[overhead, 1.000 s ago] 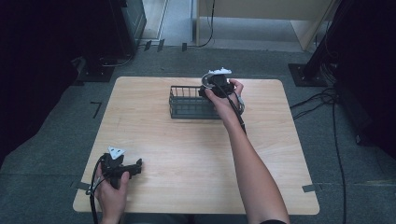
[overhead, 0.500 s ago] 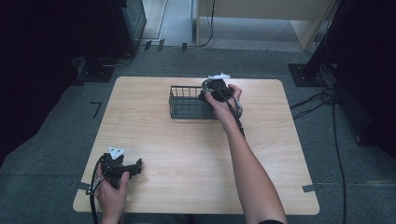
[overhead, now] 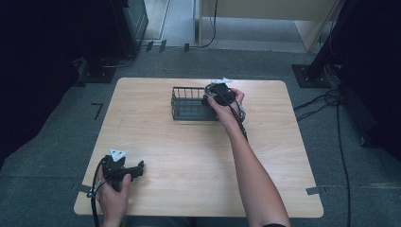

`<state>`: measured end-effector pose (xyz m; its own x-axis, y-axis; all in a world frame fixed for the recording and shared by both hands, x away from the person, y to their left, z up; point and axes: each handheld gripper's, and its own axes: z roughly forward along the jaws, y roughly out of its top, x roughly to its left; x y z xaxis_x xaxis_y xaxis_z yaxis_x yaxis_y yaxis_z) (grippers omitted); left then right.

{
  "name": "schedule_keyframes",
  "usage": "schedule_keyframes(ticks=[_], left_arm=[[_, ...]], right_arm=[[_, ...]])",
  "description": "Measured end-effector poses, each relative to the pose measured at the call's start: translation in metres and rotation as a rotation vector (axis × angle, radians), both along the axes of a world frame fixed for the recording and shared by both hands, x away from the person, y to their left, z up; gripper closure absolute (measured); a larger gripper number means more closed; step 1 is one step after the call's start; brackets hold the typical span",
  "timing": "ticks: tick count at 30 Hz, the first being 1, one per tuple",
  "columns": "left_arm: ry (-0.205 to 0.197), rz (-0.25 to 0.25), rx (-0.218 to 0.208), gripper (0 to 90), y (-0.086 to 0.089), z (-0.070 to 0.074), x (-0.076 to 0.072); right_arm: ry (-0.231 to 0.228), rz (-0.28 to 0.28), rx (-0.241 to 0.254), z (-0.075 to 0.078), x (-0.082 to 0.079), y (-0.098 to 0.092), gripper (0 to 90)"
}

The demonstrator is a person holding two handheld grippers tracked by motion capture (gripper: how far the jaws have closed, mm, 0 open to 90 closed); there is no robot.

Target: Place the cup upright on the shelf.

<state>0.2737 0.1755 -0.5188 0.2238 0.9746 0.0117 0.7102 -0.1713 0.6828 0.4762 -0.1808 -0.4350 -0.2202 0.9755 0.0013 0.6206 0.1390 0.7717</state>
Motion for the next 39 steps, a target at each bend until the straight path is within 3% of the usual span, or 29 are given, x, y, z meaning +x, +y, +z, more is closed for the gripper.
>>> schedule_keyframes(ticks=[6, 16, 23, 39], left_arm=[[0.0, 0.0, 0.0, 0.0, 0.0, 0.0, 0.0], [0.0, 0.0, 0.0, 0.0, 0.0, 0.0, 0.0], [0.0, 0.0, 0.0, 0.0, 0.0, 0.0, 0.0], [0.0, 0.0, 0.0, 0.0, 0.0, 0.0, 0.0]], right_arm=[[0.004, -0.006, 0.007, 0.001, -0.001, -0.002, 16.3], [0.0, 0.029, 0.052, 0.016, -0.011, -0.01, 8.6], [-0.013, 0.057, 0.05, 0.023, -0.024, -0.015, 7.2], [-0.032, 0.047, 0.055, 0.025, -0.054, -0.04, 7.6]])
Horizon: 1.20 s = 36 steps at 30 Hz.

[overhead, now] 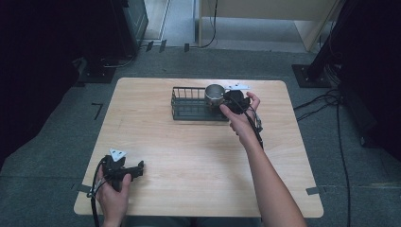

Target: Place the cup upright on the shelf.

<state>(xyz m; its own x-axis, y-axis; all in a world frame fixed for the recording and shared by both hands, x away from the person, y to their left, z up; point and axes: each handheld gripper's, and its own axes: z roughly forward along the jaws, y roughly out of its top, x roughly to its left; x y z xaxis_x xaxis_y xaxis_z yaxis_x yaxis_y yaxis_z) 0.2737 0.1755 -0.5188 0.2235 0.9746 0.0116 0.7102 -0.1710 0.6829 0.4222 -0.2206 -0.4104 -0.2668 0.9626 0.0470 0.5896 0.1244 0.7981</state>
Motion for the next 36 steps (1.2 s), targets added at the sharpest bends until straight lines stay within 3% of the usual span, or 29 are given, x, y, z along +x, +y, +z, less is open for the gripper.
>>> schedule_keyframes(ticks=[16, 36], left_arm=[[0.0, 0.0, 0.0, 0.0, 0.0, 0.0, 0.0], [0.0, 0.0, 0.0, 0.0, 0.0, 0.0, 0.0]], right_arm=[[-0.015, -0.004, -0.033, -0.001, -0.028, -0.022, 7.8], [-0.024, -0.025, -0.03, -0.008, -0.063, -0.051, 7.8]])
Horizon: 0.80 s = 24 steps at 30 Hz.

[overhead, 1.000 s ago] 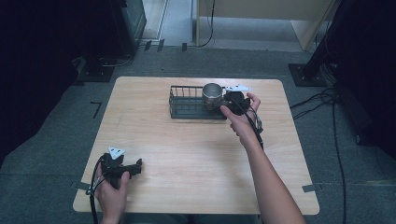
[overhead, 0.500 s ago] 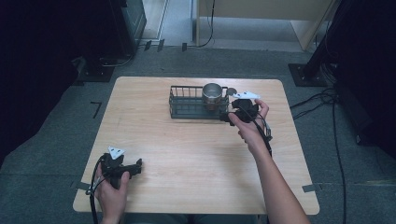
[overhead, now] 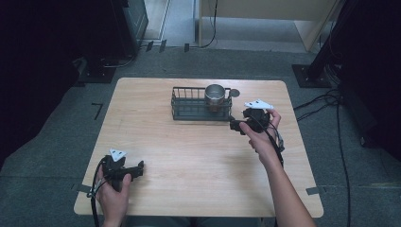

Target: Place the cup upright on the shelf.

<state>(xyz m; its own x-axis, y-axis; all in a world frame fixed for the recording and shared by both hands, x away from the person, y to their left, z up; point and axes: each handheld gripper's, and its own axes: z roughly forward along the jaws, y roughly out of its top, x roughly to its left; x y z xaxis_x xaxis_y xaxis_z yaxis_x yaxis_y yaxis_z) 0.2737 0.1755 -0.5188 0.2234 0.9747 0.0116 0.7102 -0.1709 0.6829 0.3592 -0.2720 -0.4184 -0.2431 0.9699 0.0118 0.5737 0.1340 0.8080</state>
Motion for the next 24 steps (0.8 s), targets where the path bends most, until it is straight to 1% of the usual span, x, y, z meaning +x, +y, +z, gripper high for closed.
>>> schedule_keyframes(ticks=[9, 19, 24], left_arm=[[-0.001, 0.0, 0.0, 0.0, 0.0, 0.0, 0.0], [-0.001, 0.0, -0.001, 0.0, 0.0, 0.0, 0.0], [-0.001, 0.0, -0.001, 0.0, 0.0, 0.0, 0.0]], right_arm=[[0.001, -0.023, -0.007, -0.007, -0.014, -0.015, 8.0], [0.012, -0.059, 0.006, -0.017, -0.03, -0.036, 8.1], [0.018, -0.07, -0.002, -0.021, -0.039, -0.045, 8.1]])
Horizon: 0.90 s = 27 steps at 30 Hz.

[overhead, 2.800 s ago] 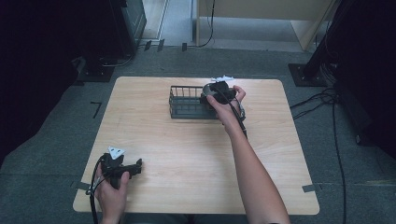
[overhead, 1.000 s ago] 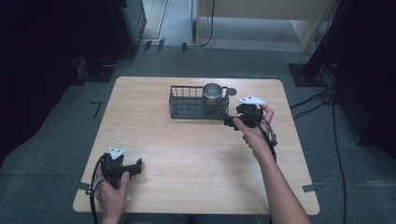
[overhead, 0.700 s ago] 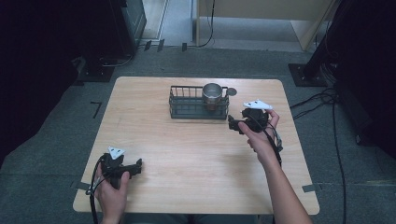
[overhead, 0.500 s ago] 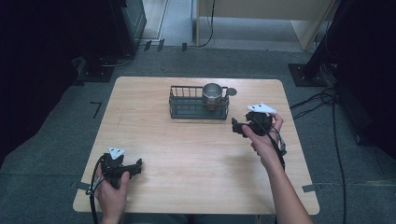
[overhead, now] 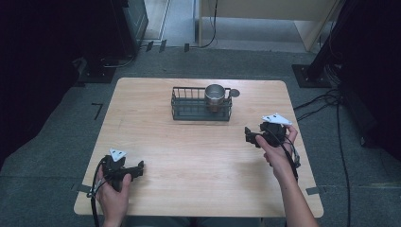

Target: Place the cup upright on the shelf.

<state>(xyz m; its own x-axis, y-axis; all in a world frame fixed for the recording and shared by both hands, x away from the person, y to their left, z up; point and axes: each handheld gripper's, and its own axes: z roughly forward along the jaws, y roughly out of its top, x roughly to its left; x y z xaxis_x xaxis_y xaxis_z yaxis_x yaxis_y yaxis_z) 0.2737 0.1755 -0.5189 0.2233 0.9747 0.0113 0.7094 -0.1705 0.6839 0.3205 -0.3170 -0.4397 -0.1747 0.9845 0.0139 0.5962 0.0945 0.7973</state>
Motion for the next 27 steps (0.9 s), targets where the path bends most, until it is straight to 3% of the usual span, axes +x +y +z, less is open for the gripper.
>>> schedule_keyframes(ticks=[27], left_arm=[[0.001, -0.001, 0.002, 0.0, 0.0, 0.0, 0.0]], right_arm=[[0.011, -0.085, 0.0, -0.013, -0.045, -0.051, 8.2]])
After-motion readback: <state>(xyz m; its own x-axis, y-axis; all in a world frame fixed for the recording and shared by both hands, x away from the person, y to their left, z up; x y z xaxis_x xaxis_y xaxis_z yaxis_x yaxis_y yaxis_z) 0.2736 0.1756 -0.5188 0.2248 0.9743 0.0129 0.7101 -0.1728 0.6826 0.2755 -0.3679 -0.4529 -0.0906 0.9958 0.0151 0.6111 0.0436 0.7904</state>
